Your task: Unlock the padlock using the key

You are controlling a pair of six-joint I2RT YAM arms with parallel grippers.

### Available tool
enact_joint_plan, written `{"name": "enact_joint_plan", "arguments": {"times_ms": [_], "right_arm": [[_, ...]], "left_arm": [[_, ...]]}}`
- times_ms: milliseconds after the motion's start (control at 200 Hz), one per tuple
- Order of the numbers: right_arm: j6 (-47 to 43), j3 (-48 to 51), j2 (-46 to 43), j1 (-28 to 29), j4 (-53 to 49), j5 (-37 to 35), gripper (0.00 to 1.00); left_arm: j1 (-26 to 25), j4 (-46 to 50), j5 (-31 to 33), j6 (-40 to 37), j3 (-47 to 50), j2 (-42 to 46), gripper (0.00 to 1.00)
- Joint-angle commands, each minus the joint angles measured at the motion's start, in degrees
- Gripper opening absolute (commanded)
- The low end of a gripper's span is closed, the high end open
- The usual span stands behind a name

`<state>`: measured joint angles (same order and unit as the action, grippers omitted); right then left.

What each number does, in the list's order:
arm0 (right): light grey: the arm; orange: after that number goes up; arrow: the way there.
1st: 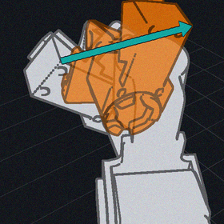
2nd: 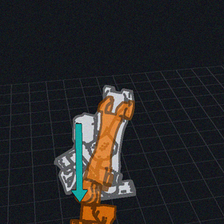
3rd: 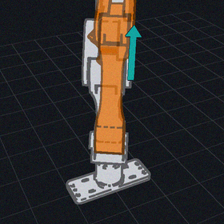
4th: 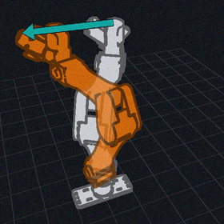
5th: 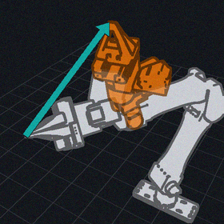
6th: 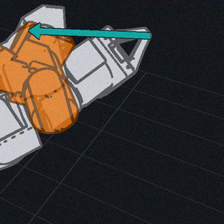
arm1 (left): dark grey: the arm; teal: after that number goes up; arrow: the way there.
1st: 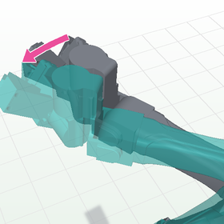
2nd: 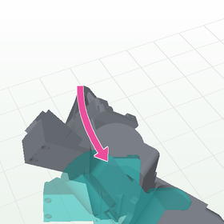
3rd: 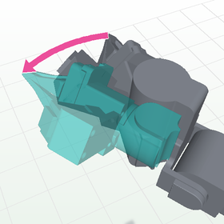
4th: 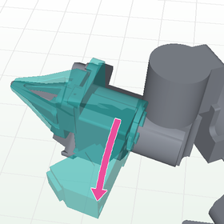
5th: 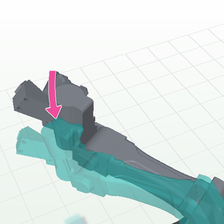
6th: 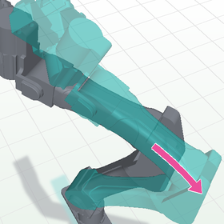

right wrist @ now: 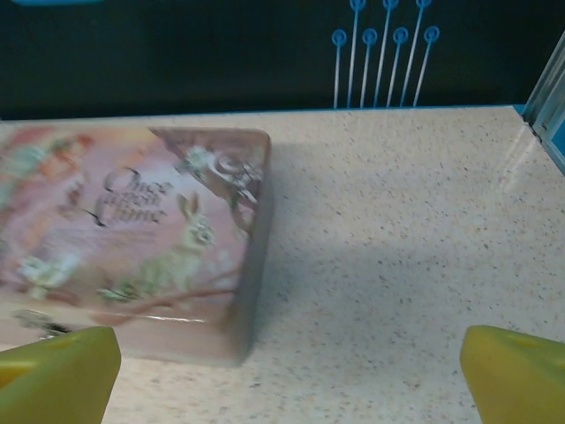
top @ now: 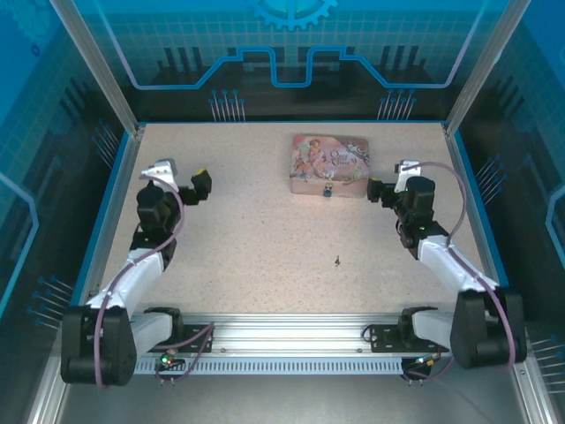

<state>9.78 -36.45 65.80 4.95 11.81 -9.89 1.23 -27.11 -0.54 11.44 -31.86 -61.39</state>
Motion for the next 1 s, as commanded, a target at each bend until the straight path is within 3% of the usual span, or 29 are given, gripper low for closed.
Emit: {"name": "enact_joint_plan", "arguments": {"times_ms": [0, 90, 235, 365, 475, 680, 995], "right_arm": [[8.13, -4.02, -3.51, 4.56, -20.44, -0.42, 1.0], [12.74, -6.35, -5.3, 9.95, -30.51, -2.75, 1.0], [22.12, -6.98, -5.25, 19.52, -42.14, -4.81, 0.98], [28.81, -5.9, -2.94, 26.34, -46.58, -4.35, 0.9], [32.69, -5.32, 0.45, 31.44, -49.37, -5.53, 0.85], [35.99, -4.49, 8.47, 35.9, -46.38, -2.44, 0.7], [36.31, -8.75, 19.21, 38.17, -46.06, -4.08, 0.54]], "left_arm": [[-1.35, 16.73, -3.71, 6.9, -5.91, 2.28, 0.99], [-3.56, 21.95, -6.31, 8.0, -7.52, 3.71, 0.99], [-9.25, 22.46, -9.76, 12.31, -5.53, 4.7, 0.99], [-14.52, 20.01, -9.7, 14.98, -3.2, 3.69, 0.99], [-15.64, 17.7, -10.55, 16.18, -2.33, 1.69, 0.99], [-15.82, 16.4, -10.44, 15.03, -2.9, -1.04, 0.99], [-16.09, 16.42, -10.28, 14.03, -3.43, -2.34, 0.99]]}}
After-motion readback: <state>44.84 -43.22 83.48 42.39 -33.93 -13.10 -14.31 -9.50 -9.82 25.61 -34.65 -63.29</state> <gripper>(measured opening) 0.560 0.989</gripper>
